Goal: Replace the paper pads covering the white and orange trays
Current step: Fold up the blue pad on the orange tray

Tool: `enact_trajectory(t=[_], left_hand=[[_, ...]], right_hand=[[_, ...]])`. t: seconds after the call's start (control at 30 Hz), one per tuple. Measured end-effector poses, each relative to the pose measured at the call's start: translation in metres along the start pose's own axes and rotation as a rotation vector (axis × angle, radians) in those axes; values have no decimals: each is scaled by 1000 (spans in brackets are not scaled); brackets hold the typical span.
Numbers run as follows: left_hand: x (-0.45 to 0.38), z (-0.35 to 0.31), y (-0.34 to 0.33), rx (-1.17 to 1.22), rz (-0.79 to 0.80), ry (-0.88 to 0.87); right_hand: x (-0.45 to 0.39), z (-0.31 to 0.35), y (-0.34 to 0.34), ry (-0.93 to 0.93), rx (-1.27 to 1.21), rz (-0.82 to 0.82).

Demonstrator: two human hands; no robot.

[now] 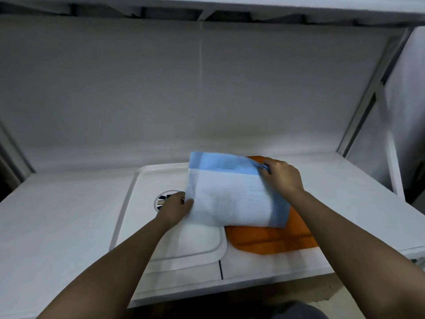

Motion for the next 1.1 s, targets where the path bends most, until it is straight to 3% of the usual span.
enact_trajectory(t=[0.33, 0.53, 0.63, 0.83, 1.0, 1.1], left_hand=[[-52, 18, -25, -26, -53, 136], [-52, 41, -28, 131, 64, 114], [-50, 49, -26, 64, 98, 101], [-44, 44, -31, -179, -13, 85], [-43, 39, -39, -209, -61, 118], [-40, 31, -41, -353, -132, 126]], right_hand=[[-65, -12, -67, 95, 212, 107], [-80, -8, -92, 61, 300, 131], [-84, -4, -99, 45, 389, 124], [-81, 1, -103, 27, 481, 189], [-73, 5, -106, -1, 412, 124], [-48, 9, -127, 23, 197, 74]])
Point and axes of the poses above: each hand's wrist, its own x-axis away from the middle knuckle, its own y-axis out of the back of the hand, z = x × y, the point moved 1 cm from there along -x, towards the middle knuckle
